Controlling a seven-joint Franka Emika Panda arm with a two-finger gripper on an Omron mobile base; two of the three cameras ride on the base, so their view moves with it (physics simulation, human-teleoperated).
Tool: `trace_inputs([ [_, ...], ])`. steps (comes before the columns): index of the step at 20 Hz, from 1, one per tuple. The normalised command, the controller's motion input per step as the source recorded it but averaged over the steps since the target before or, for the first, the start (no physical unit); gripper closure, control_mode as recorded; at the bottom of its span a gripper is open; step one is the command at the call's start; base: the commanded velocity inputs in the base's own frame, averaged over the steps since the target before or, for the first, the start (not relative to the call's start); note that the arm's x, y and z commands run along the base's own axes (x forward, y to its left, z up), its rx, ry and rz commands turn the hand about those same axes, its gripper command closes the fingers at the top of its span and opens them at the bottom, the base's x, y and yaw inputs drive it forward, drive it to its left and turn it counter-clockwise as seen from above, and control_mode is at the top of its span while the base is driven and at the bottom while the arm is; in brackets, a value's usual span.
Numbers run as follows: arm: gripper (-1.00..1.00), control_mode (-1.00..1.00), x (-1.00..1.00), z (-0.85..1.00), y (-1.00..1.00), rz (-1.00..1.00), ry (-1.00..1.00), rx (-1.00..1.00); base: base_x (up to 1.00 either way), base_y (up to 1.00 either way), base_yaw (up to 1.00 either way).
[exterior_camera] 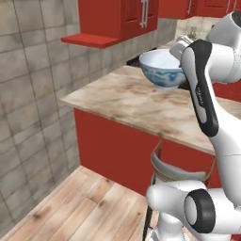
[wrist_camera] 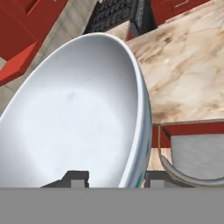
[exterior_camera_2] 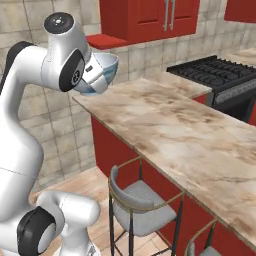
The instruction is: Pick up the bowls from the cabinet and place each bowl in front of a stool on the dining counter.
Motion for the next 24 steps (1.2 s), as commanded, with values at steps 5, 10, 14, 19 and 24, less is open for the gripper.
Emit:
trace_inputs([
  [5, 1.0, 1.0, 0.0, 0.0, 0.0, 0.0, 0.0, 0.0, 0.63, 0.2, -0.48],
  [10, 1.0, 1.0, 0.0, 0.0, 0.0, 0.0, 0.0, 0.0, 0.31, -0.18, -0.42],
  [14, 1.0, 1.0, 0.0, 0.0, 0.0, 0.0, 0.0, 0.0, 0.34, -0.26, -0.38],
  [19, 1.0, 1.0, 0.0, 0.0, 0.0, 0.0, 0.0, 0.0, 0.73, 0.0, -0.41],
  [24, 1.0, 1.0, 0.0, 0.0, 0.0, 0.0, 0.0, 0.0, 0.8, 0.0, -0.44],
])
